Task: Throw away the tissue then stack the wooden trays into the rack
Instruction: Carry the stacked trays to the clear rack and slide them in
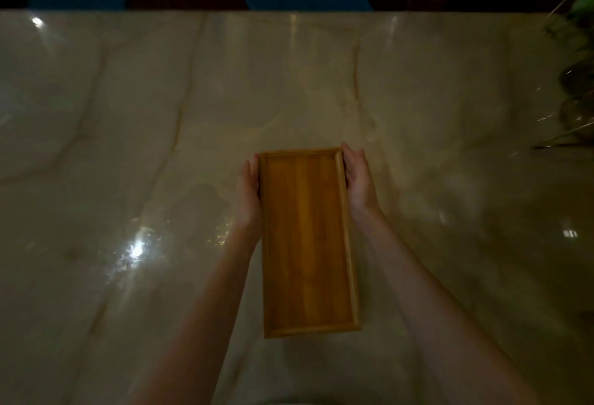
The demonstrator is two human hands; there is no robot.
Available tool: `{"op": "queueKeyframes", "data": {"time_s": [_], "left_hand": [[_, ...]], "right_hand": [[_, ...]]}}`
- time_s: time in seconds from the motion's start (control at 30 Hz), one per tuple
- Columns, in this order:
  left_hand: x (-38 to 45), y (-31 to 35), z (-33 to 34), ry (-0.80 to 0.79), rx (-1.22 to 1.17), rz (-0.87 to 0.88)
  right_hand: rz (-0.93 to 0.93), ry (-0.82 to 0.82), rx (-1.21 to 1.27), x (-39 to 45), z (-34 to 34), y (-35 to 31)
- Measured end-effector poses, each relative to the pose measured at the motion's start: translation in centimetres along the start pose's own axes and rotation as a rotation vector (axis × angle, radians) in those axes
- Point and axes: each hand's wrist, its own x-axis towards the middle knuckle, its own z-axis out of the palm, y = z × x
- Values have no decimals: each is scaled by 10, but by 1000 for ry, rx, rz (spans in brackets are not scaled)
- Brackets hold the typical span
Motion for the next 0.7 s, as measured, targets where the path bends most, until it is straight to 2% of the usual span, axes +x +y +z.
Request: {"op": "queueKeyframes", "data": {"time_s": [0.17, 0.3, 0.43, 0.57, 0.7], "left_hand": [[7, -10, -3, -45, -31, -28], [2, -2, 1, 40, -17, -3], [-4, 8, -2, -25, 57, -46], [-21, 6, -16, -46, 241, -71], [-57, -12, -36, 50, 398, -74]], "right_hand": [[22, 32, -7, -4, 3, -2], [11, 39, -20, -5, 3, -2], [20, 22, -20, -3, 1, -2], [19, 36, -176, -13, -17, 6], [8, 125, -376, -50, -46, 22]]}}
